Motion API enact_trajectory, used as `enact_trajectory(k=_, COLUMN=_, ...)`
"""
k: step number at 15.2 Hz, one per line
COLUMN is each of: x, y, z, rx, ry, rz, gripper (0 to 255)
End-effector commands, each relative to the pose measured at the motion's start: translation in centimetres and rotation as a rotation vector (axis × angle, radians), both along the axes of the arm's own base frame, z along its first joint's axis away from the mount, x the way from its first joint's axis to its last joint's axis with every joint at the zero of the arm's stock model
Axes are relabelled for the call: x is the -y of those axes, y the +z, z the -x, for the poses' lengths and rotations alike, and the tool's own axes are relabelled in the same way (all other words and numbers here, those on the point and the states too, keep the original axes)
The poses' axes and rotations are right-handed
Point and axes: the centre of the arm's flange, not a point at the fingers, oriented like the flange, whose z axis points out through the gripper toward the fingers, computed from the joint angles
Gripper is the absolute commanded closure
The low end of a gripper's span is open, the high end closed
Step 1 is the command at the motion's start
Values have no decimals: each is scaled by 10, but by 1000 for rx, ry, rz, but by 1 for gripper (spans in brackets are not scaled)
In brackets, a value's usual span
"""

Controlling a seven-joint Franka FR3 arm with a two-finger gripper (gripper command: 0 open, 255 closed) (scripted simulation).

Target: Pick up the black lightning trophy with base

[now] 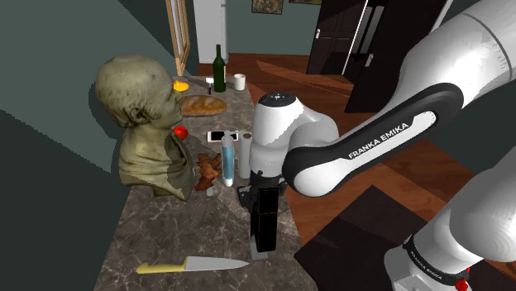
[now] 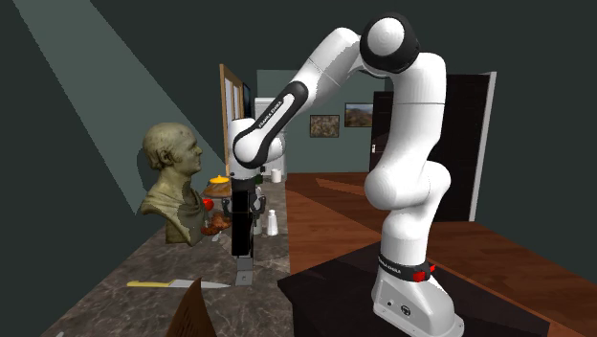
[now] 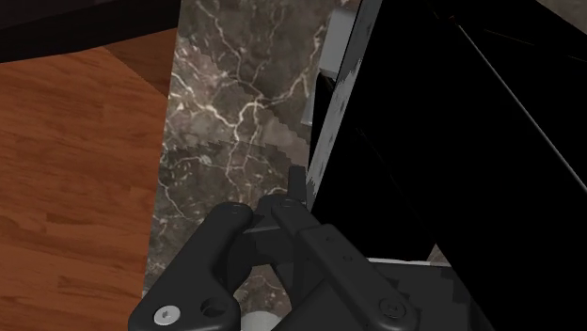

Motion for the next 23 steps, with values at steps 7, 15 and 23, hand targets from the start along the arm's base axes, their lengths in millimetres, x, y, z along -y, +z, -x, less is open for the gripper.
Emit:
enact_trajectory(k=7, x=0, y=-2, z=0, rx=-2, ry=1, rz=1, gripper=255)
enact_trajectory(k=15, x=0, y=41, z=0, rx=-2, ry=1, rz=1, gripper=255)
enact_trajectory(k=23, x=0, y=78, z=0, rx=-2, ry=1, rz=1, gripper=255)
